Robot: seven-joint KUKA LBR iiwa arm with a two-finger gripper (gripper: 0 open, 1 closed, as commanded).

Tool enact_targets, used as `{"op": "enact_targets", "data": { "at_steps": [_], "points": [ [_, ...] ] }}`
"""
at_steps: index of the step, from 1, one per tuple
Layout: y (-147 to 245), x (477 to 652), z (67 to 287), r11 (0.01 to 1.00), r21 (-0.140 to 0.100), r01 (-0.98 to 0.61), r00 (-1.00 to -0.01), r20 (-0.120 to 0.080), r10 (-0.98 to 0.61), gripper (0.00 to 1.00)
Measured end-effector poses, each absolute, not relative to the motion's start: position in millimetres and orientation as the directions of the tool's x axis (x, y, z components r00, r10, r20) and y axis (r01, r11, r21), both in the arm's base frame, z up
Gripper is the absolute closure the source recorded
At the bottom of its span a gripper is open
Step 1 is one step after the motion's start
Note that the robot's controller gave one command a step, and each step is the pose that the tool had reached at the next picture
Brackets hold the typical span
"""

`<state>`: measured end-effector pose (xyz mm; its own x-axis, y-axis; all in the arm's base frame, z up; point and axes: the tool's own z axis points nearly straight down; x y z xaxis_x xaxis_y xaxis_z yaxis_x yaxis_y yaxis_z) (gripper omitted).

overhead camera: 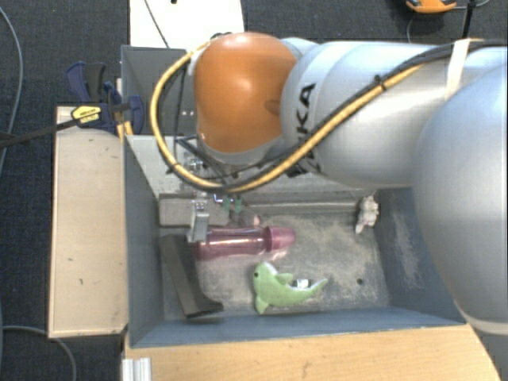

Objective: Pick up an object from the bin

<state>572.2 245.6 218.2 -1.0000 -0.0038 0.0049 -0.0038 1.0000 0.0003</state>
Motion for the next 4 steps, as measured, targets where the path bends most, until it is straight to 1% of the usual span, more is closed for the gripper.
{"op": "enact_targets", "data": {
  "at_steps": [1,2,3,4],
  "points": [
    [244,574.1,223,1.0,0.002,0.002,-1.0,-0.003,0.002,0.0],
    [217,574.8,172,0.996,0.003,-0.09,-0.996,-0.005,-0.09,0.0],
    [158,571.1,156,0.992,0.002,-0.124,-0.992,-0.003,-0.124,0.0],
    [151,579.1,161,0.982,0.003,-0.187,-0.982,-0.011,-0.187,0.0]
  ]
}}
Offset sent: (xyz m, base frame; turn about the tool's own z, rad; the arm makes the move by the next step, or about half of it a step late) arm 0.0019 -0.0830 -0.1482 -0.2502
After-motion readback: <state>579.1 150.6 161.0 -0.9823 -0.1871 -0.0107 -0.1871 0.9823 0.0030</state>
